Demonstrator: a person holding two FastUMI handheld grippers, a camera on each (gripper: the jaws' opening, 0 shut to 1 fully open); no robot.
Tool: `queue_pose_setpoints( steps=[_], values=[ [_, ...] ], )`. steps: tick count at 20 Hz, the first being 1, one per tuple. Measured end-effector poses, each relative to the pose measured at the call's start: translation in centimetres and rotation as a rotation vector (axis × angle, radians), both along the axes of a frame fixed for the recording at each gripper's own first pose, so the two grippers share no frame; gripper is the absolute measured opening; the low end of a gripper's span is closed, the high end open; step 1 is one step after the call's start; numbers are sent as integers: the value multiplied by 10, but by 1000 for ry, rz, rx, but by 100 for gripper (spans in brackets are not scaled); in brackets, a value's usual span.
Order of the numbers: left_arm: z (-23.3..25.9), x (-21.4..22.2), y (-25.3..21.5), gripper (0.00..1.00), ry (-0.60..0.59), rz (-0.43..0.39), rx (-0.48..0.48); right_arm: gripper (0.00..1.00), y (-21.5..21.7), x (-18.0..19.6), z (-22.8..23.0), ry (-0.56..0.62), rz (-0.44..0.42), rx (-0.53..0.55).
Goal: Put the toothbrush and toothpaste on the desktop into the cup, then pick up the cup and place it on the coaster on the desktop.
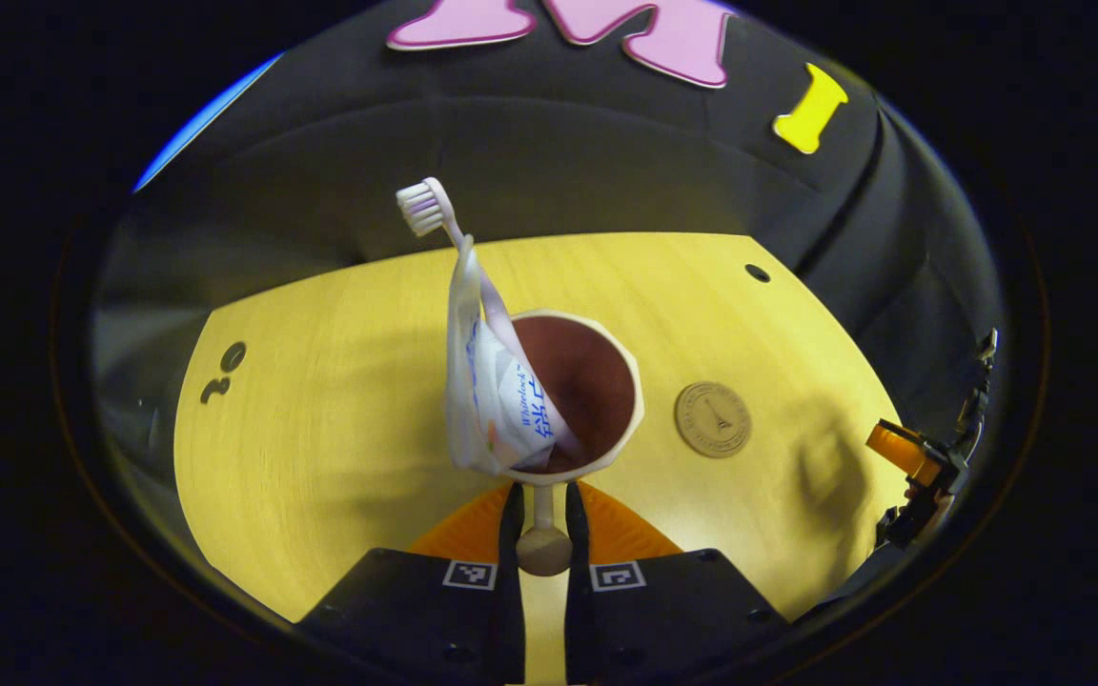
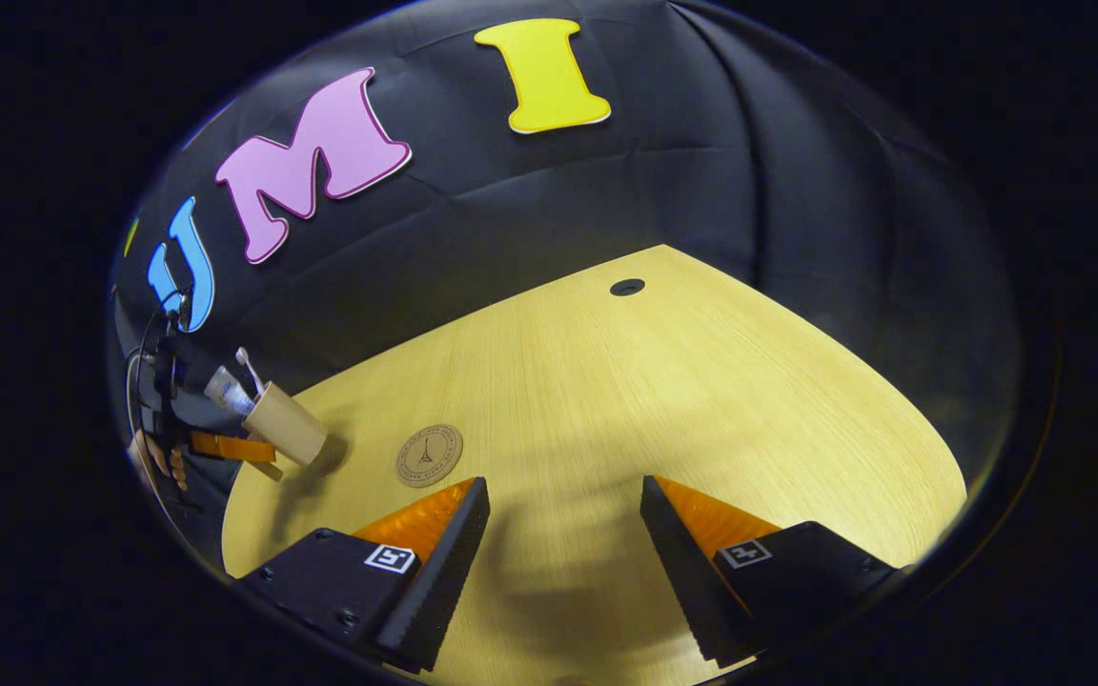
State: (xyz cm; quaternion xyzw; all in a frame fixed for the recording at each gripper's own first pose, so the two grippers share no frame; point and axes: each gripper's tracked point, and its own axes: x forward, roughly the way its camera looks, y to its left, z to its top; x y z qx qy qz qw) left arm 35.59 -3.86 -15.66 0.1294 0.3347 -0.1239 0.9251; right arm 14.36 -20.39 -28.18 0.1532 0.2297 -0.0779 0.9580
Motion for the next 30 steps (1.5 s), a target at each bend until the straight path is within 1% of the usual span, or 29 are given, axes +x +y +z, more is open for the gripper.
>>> queue_pose_setpoints(
  steps=[2,5,9,10,11,12,14,16,21,23,26,27,28,30],
  values=[
    [3,3,-25,21,6,-49,14,98,-2,0,1,-5,-12,14],
    [1,6,-64,21,14,-127,34,98,-10,1,1,-6,-36,3],
    [-19,6,-106,21,47,-204,48,98,-14,-1,2,-13,-50,16],
    [-23,5,-114,17,49,-217,48,98,-15,-1,1,-16,-50,14],
    [-28,5,-122,21,56,-231,47,98,-16,-1,0,-15,-49,10],
    [-35,1,-131,21,68,-243,47,98,-16,-1,-1,-11,-43,10],
    [-44,1,-134,21,84,-252,67,98,-16,0,-1,-12,-35,12],
    [-58,7,-139,21,94,-250,110,98,-15,0,1,-18,-31,14],
    [-71,3,-139,21,112,-258,131,98,-17,-1,4,-24,-31,30],
    [-78,3,-137,22,120,-249,154,98,-18,-2,7,-30,-32,26],
    [-73,4,-139,27,98,-244,167,98,-16,-7,10,-33,-24,9],
    [-70,3,-138,33,87,-239,165,98,-17,-9,12,-35,-26,1],
    [-65,-1,-137,34,74,-236,155,98,-17,-12,14,-37,-29,-5],
    [-54,-12,-135,67,55,-224,116,98,-14,-19,25,-49,-40,-1]
  ],
)
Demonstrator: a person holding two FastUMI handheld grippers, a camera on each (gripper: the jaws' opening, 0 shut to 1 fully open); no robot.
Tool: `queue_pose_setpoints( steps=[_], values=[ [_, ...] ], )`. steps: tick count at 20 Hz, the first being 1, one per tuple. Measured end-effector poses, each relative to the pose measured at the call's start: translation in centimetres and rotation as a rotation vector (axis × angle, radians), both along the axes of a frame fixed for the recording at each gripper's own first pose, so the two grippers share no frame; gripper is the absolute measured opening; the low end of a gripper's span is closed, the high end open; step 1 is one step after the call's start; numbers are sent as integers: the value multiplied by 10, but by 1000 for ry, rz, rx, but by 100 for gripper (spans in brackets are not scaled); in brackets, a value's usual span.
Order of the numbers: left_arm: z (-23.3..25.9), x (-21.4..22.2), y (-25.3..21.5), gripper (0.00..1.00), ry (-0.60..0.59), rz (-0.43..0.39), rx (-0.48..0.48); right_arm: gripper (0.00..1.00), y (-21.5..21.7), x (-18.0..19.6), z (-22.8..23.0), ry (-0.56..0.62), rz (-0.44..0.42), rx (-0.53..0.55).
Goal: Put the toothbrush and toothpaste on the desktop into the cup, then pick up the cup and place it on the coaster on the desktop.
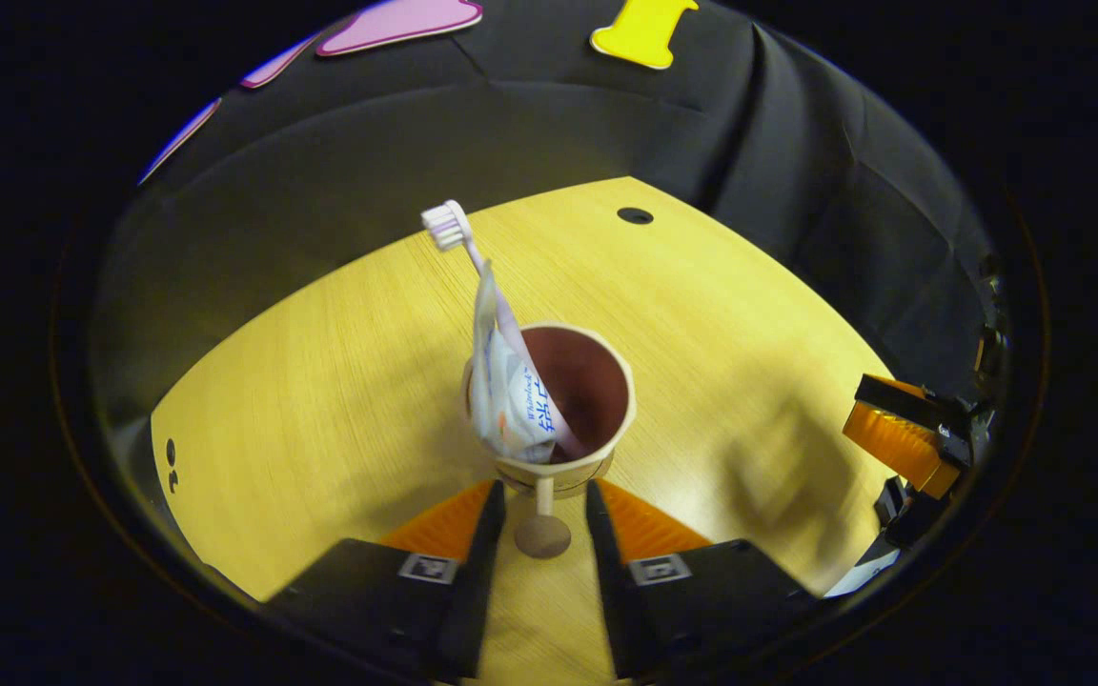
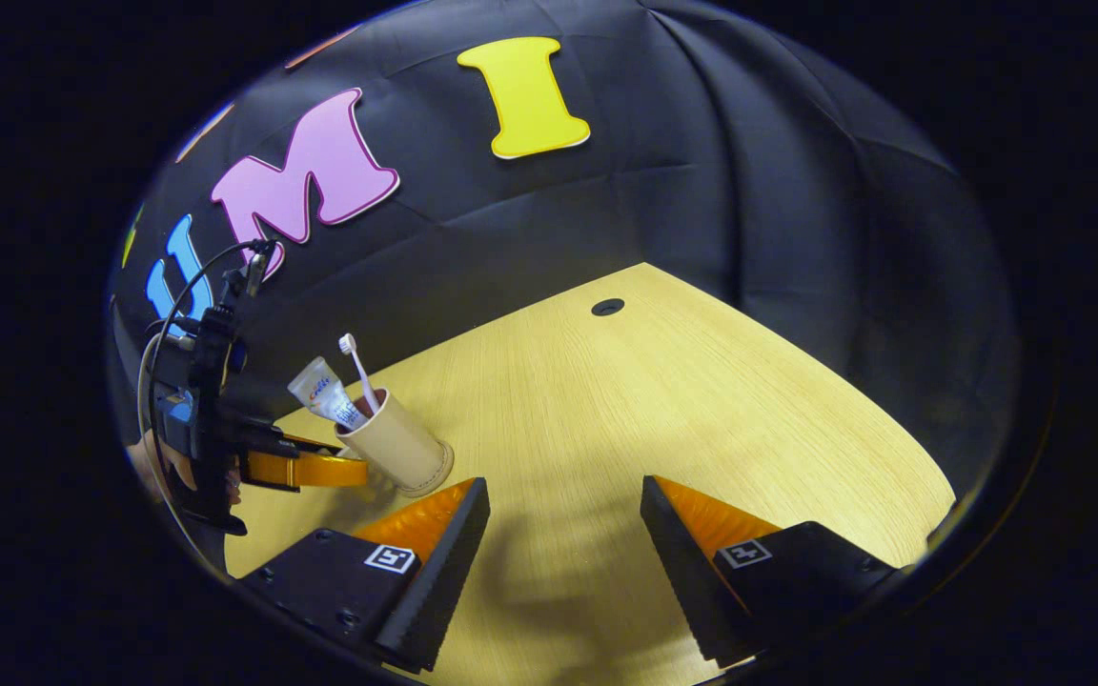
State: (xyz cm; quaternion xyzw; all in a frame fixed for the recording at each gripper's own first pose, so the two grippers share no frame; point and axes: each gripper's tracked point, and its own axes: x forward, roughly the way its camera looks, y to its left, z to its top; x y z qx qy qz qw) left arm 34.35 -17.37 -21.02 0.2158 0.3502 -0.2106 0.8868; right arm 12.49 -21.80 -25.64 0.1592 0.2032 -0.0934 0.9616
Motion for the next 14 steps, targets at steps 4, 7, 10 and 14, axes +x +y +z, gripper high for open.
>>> queue_pose_setpoints(
  steps=[4,7,10,14],
  values=[
    [52,-41,39,100,-125,48,-86,98,9,-15,30,-23,-3,-21],
    [97,-71,71,100,-282,99,-131,98,25,-30,64,-58,7,-44],
    [153,-137,110,100,-483,135,-171,98,60,-49,100,-93,56,-60],
    [180,-198,153,99,-596,183,-236,98,107,-70,144,-166,115,-83]
  ],
)
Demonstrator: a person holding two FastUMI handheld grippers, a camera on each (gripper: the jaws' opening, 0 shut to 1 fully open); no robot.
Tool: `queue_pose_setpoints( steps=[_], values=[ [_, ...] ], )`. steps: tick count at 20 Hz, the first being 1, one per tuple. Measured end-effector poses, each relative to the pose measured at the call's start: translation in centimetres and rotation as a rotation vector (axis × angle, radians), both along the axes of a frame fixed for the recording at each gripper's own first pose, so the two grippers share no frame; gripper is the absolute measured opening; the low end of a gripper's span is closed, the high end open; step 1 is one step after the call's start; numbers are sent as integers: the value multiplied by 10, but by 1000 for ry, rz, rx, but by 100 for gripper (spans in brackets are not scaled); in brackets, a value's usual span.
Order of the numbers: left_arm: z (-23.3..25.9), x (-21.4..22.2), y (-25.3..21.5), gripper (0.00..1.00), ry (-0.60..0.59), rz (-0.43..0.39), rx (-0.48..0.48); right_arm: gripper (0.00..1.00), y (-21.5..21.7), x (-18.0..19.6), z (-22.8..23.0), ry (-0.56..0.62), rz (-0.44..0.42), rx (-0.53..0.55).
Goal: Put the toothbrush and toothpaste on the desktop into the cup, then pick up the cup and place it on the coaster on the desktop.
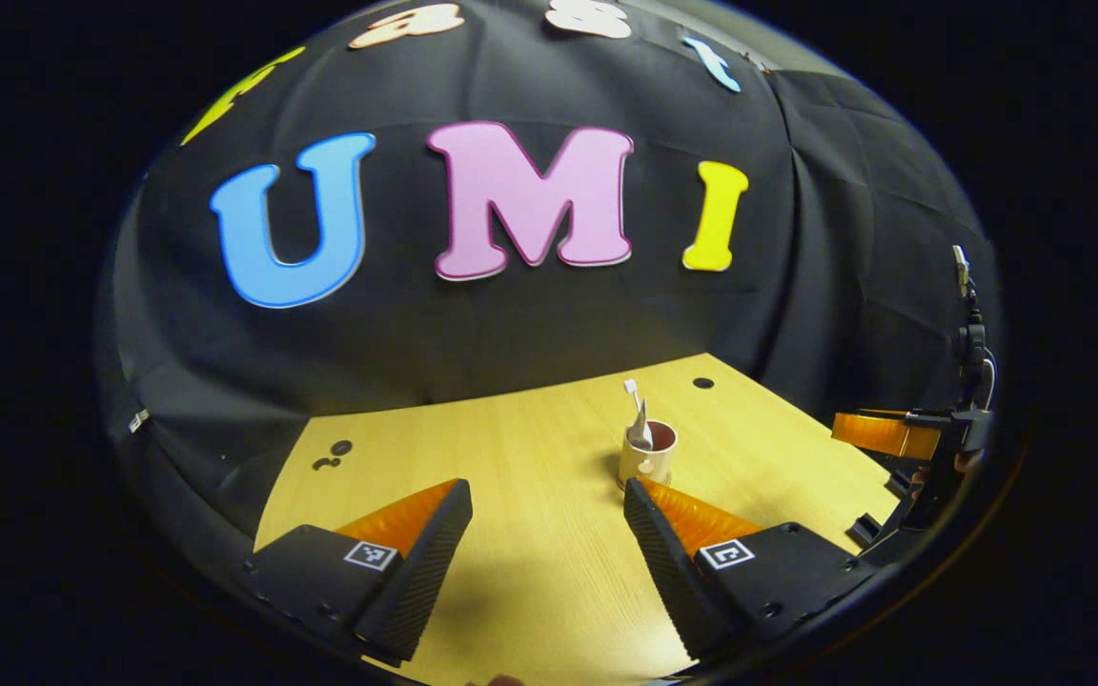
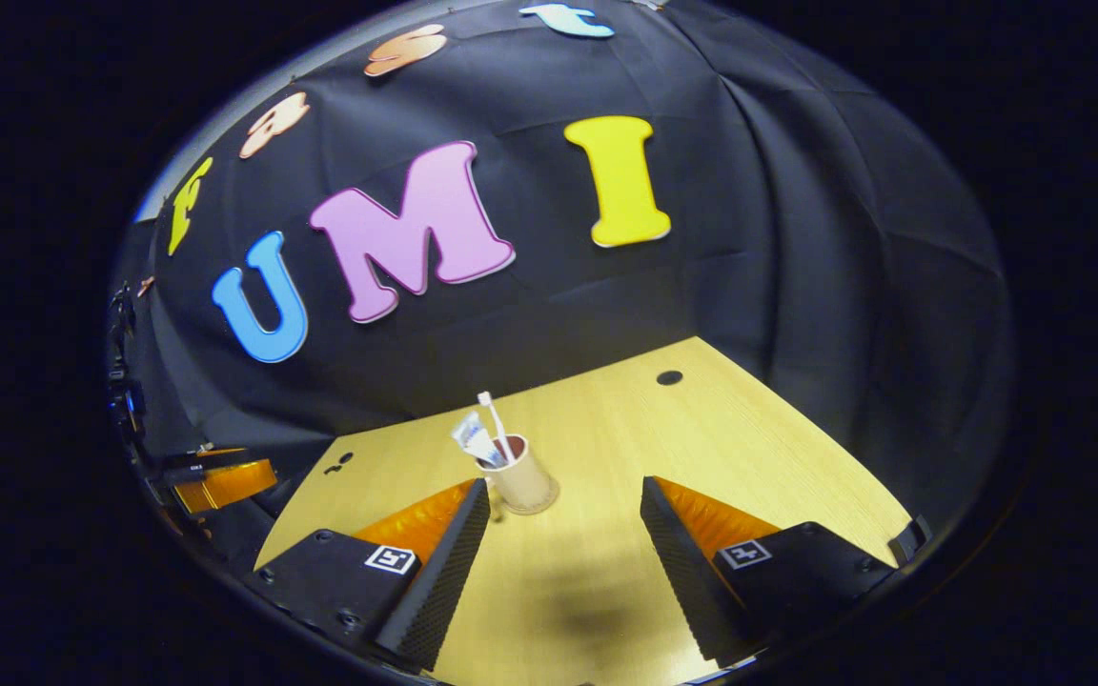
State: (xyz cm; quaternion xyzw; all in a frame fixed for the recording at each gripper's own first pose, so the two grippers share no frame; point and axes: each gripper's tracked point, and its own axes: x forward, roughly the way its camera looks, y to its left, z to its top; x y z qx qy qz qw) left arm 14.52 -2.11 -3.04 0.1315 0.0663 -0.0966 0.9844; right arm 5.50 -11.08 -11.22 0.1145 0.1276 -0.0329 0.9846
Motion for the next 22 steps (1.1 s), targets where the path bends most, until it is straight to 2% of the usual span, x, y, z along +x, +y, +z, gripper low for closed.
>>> queue_pose_setpoints(
  steps=[2,3,4,6,8,12,16,17,18,22],
  values=[
    [8,-33,23,99,-52,28,-51,98,26,-19,24,-40,36,-43],
    [11,-48,36,99,-81,67,-83,98,38,-30,33,-57,41,-58],
    [12,-73,52,99,-117,120,-159,98,49,-44,35,-56,42,-53],
    [5,-113,60,98,-149,170,-263,98,68,-63,41,-72,44,-52],
    [1,-130,63,97,-149,207,-307,98,79,-81,43,-82,42,-77],
    [-1,-156,64,98,-137,201,-294,98,101,-109,31,-43,68,-79],
    [13,-175,49,98,-156,165,-292,98,111,-125,38,-81,46,-81],
    [8,-179,51,98,-149,188,-289,98,113,-130,36,-85,44,-82],
    [10,-183,47,98,-159,178,-289,98,116,-133,35,-87,43,-81],
    [21,-186,43,98,-197,135,-245,98,125,-140,30,-87,45,-68]
  ],
)
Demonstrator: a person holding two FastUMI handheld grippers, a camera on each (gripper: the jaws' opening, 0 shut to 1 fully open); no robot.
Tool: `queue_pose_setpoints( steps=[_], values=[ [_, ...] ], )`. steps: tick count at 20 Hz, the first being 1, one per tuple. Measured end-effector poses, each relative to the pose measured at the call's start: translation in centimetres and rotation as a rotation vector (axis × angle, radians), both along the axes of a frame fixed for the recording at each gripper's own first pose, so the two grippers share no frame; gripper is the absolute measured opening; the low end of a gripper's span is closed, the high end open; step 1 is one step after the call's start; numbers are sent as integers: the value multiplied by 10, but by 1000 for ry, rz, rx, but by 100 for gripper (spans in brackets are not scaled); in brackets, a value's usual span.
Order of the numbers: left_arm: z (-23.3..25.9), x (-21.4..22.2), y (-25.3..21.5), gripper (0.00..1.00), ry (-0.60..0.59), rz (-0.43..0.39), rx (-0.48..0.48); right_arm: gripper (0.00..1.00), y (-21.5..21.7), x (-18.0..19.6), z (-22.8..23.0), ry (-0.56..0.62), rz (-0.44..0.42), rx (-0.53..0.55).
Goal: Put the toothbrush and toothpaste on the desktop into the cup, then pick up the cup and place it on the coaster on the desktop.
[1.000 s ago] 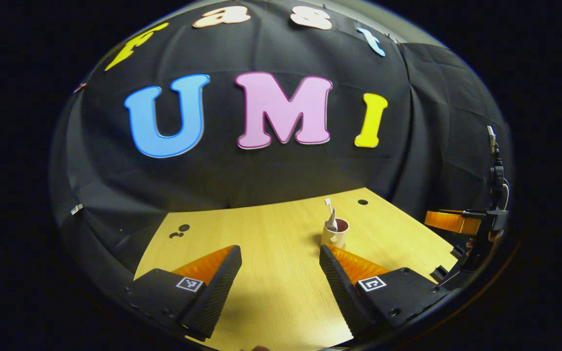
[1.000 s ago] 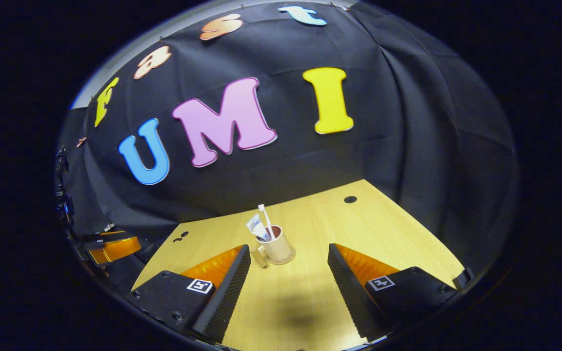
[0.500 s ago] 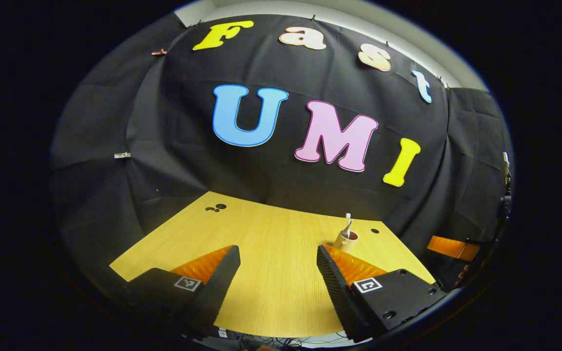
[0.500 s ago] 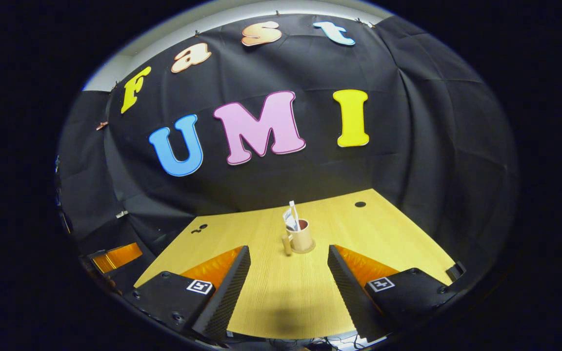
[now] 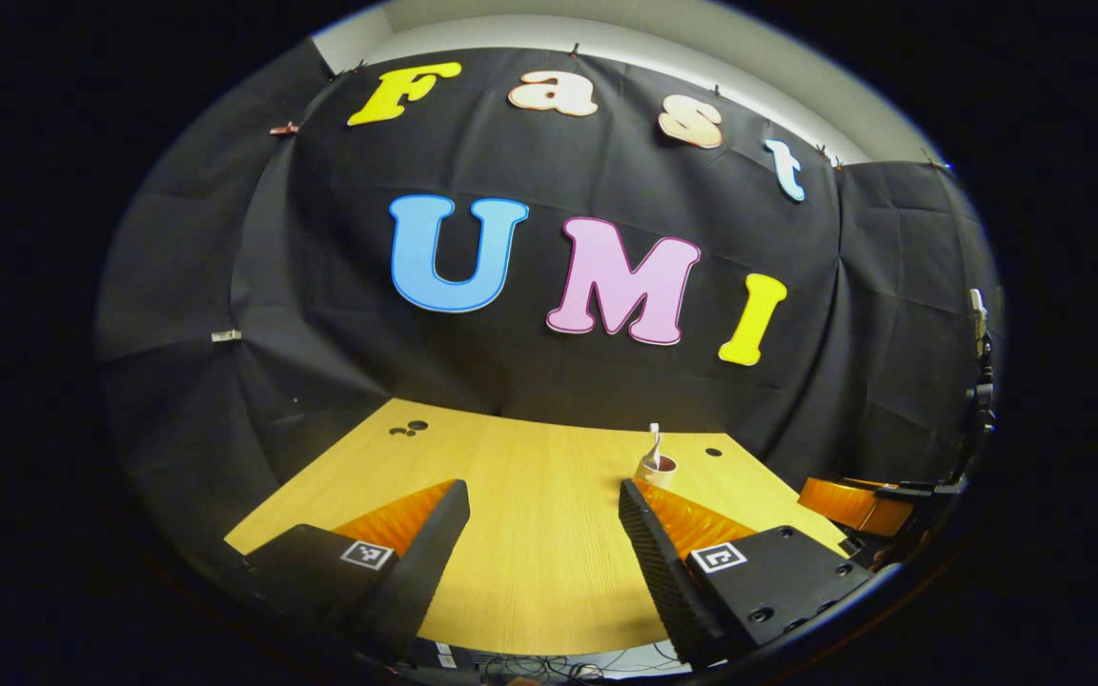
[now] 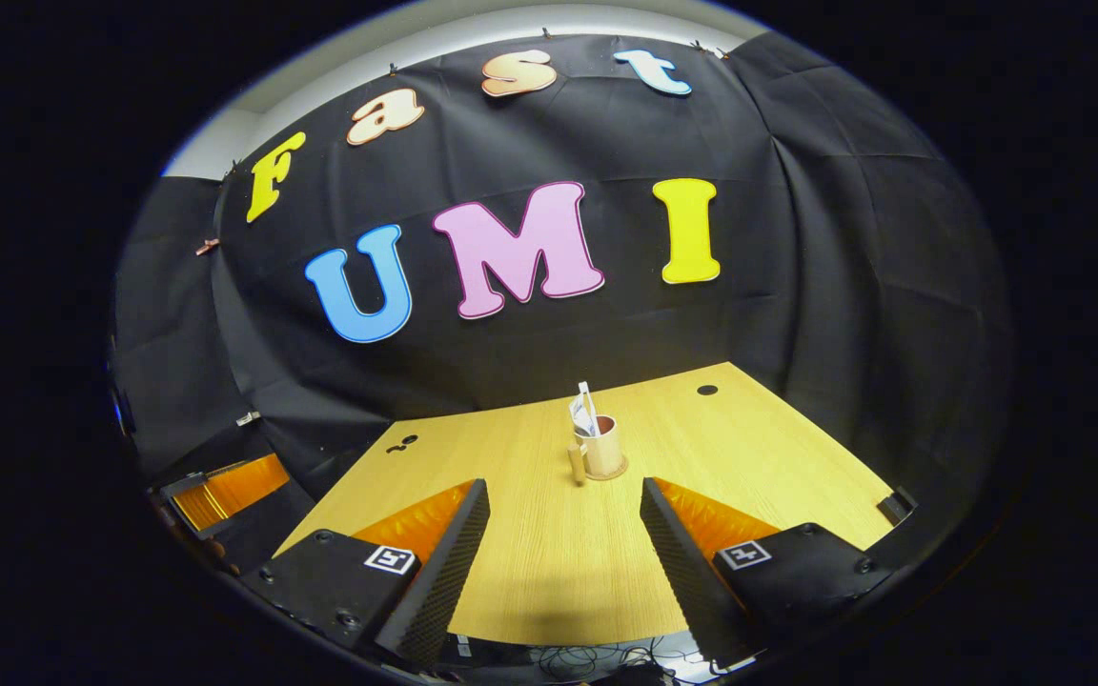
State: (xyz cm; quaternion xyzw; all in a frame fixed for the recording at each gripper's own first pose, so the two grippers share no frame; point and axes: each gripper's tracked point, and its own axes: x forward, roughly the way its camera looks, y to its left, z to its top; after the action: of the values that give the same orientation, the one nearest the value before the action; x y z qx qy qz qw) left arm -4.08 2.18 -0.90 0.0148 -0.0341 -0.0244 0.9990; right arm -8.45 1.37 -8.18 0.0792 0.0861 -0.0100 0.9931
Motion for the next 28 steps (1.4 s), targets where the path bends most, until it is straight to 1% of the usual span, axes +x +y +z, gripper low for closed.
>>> queue_pose_setpoints(
  steps=[1,6,10,15,19,23,28],
  values=[
    [0,-1,0,97,-2,-3,0,98,-4,15,0,-4,-4,1],
    [-2,0,16,98,2,42,64,98,1,11,1,-13,-4,-19],
    [-7,1,14,98,12,19,57,98,3,8,-4,-2,-2,-35],
    [-11,3,18,98,21,24,57,98,1,8,-3,-6,-18,-28],
    [-17,7,14,98,50,11,46,98,-3,4,-6,-3,-32,-27],
    [-18,9,5,98,51,-9,70,98,-8,3,-7,-1,-42,-6],
    [-24,13,2,98,66,-21,85,98,-8,7,-7,-6,-42,-13]
  ],
)
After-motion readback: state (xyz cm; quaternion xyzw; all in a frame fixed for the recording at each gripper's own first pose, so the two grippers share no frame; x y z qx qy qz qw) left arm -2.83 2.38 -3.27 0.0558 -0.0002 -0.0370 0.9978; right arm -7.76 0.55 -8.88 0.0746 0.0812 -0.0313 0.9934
